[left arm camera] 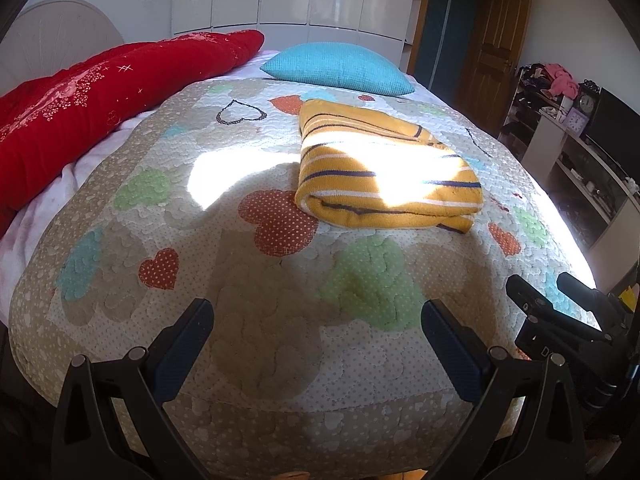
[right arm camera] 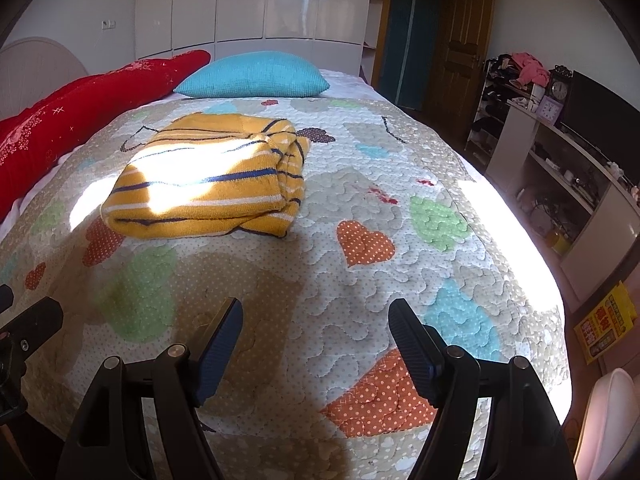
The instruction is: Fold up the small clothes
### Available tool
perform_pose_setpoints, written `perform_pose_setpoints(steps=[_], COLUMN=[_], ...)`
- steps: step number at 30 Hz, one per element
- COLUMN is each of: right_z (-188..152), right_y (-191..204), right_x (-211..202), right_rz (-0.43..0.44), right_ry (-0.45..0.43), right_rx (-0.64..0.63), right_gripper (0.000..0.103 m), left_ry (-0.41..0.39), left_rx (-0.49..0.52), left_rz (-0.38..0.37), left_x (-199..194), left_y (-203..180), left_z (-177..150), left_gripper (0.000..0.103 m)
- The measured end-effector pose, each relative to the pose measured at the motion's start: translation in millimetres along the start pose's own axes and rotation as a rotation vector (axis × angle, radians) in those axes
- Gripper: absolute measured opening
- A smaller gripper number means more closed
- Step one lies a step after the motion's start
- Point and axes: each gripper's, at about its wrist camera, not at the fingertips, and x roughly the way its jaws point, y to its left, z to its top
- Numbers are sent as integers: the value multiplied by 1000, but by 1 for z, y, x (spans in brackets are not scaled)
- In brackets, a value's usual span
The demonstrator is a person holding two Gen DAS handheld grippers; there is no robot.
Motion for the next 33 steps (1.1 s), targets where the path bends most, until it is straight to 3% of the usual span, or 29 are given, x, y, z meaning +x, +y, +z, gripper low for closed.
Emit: perform_pose_setpoints(steps=[12,33], right_z=[-2,-2], right_y=[5,12], right_x=[2,2], right_rz=[-4,-28], right_ry=[7,0], right_rx=[-16,-37], right_gripper=[84,86], left_ry=[-10,23], left_rx=[28,8], left_rz=[35,6], left_x=[2,9], left_y=[-5,-2], left_z=[-2,-5], left_gripper=[103,103])
